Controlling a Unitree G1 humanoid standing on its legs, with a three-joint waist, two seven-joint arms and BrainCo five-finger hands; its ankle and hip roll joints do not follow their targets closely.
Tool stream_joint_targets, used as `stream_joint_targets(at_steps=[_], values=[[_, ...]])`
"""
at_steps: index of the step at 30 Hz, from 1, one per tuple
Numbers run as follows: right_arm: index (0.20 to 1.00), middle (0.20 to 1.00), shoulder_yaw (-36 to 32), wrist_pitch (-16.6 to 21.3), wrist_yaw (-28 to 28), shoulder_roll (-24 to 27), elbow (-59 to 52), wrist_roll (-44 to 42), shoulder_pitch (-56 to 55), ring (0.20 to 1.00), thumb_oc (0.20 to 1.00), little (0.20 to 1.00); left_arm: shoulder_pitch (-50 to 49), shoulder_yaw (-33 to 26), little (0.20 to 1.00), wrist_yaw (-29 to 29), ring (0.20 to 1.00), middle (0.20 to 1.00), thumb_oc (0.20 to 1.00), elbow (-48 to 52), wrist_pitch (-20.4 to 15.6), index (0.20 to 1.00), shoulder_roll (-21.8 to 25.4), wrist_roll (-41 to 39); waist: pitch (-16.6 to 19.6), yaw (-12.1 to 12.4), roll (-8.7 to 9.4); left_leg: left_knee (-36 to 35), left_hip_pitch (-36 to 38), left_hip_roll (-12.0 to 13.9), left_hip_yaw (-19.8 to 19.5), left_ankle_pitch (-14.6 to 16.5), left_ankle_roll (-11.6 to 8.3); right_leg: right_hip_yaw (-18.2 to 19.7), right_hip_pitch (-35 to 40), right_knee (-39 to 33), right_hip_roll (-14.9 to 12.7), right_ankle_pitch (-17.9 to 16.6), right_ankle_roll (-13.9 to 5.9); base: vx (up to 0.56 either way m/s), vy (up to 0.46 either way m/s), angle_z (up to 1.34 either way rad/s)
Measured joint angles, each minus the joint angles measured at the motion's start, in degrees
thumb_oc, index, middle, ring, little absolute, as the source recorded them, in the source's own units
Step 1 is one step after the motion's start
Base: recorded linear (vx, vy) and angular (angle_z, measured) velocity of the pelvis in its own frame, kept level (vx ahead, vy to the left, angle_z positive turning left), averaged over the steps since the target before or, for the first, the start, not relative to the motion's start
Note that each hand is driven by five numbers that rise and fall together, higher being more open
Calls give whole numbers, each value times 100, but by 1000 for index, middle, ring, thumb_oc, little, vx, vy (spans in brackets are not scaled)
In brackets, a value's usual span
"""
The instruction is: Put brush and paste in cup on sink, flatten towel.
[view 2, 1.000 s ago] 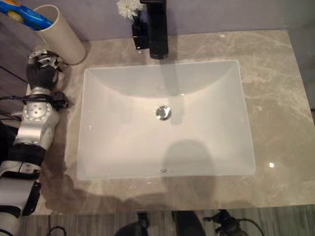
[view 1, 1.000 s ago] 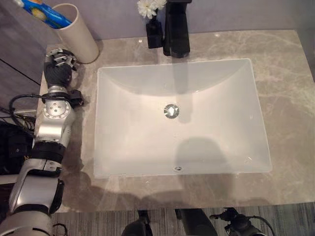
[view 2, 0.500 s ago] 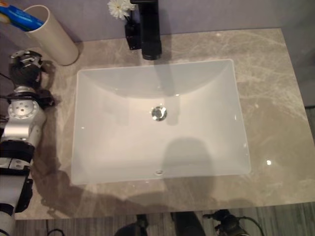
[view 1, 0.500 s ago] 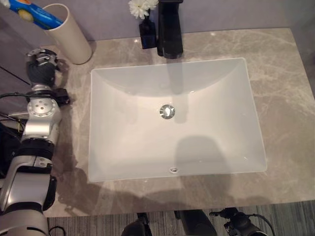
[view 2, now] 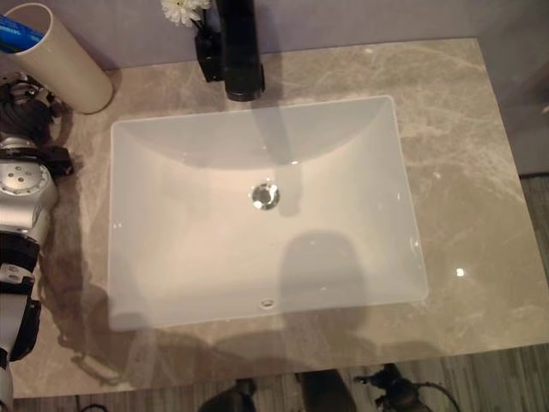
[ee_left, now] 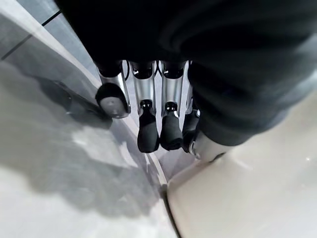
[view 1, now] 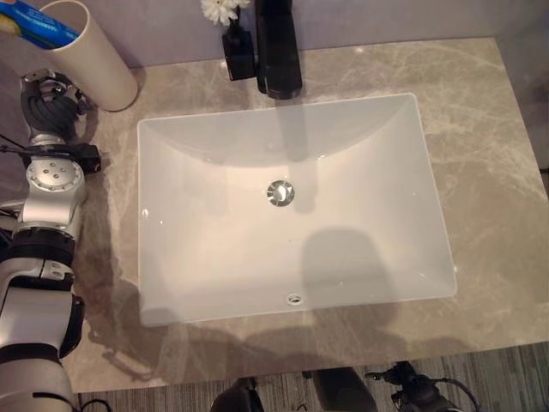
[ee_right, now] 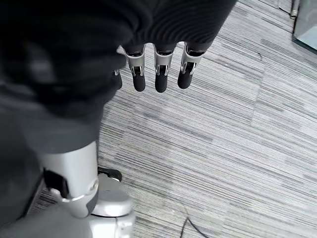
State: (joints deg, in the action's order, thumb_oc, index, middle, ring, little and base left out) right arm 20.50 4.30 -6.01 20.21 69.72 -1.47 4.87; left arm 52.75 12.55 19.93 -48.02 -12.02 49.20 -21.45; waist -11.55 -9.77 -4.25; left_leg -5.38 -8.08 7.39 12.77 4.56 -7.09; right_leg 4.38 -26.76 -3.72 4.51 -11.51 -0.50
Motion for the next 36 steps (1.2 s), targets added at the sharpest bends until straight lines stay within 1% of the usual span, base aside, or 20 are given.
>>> stream_joint_targets(at_steps=[1,3,7,10,14,16,22,26,30,34,35,36], values=[[1000,1000,-11,12,-4,-26,75,0,-3,1000,1000,1000,-6,5,200,26,200,200,200,64,20,200,-38,21,5,3,9,0,-1,0,14,0,0,12,-23,30,6,10,0,-5,1,-5],[1000,1000,-10,9,-7,-54,225,2,-25,1000,1000,1000,-157,12,200,102,200,200,200,551,111,200,-97,127,6,33,11,0,-1,0,15,2,-1,13,-27,46,5,17,-3,0,0,0],[1000,1000,-17,-15,-13,-70,329,5,-76,1000,1000,1000,-281,-13,200,129,200,200,200,1168,104,200,-462,256,23,55,38,-2,2,-12,5,2,-1,3,-26,62,-12,25,-14,0,0,0],[1000,1000,-222,-11,-15,-93,342,-78,-80,1000,1000,1000,-267,68,200,121,200,200,200,1307,97,200,-520,346,38,4,58,0,6,-31,10,2,0,10,-29,75,-24,24,-14,0,0,0],[1000,1000,-427,-5,-19,-107,561,-243,-91,1000,1000,1000,-217,249,200,120,200,200,200,1364,83,200,-578,468,95,-28,79,0,-2,-50,45,10,6,51,-67,86,7,34,-30,4,1,-6],[1000,1000,-509,-32,-26,-101,632,-244,-155,1000,1000,1000,-216,239,200,119,200,200,200,1364,80,200,-572,469,128,-28,93,-9,3,-60,164,29,19,141,-136,153,2,80,-56,11,-2,-20],[1000,1000,-508,-48,-22,-104,734,-242,-250,1000,1000,1000,-216,239,200,118,200,200,200,1363,76,200,-688,475,192,-45,15,0,9,-64,228,59,24,209,-162,156,45,80,-55,17,-1,-7],[1000,1000,-506,-46,-21,-105,719,-245,-238,1000,1000,1000,-224,247,200,118,200,200,200,1361,81,200,-732,484,240,-45,6,1,20,-69,298,75,27,278,-178,158,66,73,-56,11,0,-8],[1000,1000,-506,-41,-21,-106,707,-246,-238,1000,1000,1000,-236,214,200,189,200,200,200,1307,100,200,-920,628,315,-48,-6,0,24,-69,340,85,33,303,-193,163,79,67,-53,5,-4,-5],[1000,1000,-506,-32,-23,-106,672,-247,-238,1000,1000,1000,-288,178,200,264,200,200,200,1297,121,200,-963,812,332,-51,-5,0,51,-57,352,87,33,306,-193,214,90,35,-10,2,-5,-2],[1000,1000,-517,-35,-23,-100,645,-247,-234,1000,1000,1000,-450,112,200,282,200,200,200,1353,139,200,-976,920,346,-20,-10,0,86,-44,362,86,33,290,-174,244,92,36,-9,12,-7,-5],[1000,1000,-517,-37,-24,-92,619,-247,-249,1000,1000,1000,-526,7,200,289,200,200,200,1401,125,200,-1028,948,363,-42,-17,0,126,-40,365,87,32,288,-137,242,104,36,-9,18,0,-6]])
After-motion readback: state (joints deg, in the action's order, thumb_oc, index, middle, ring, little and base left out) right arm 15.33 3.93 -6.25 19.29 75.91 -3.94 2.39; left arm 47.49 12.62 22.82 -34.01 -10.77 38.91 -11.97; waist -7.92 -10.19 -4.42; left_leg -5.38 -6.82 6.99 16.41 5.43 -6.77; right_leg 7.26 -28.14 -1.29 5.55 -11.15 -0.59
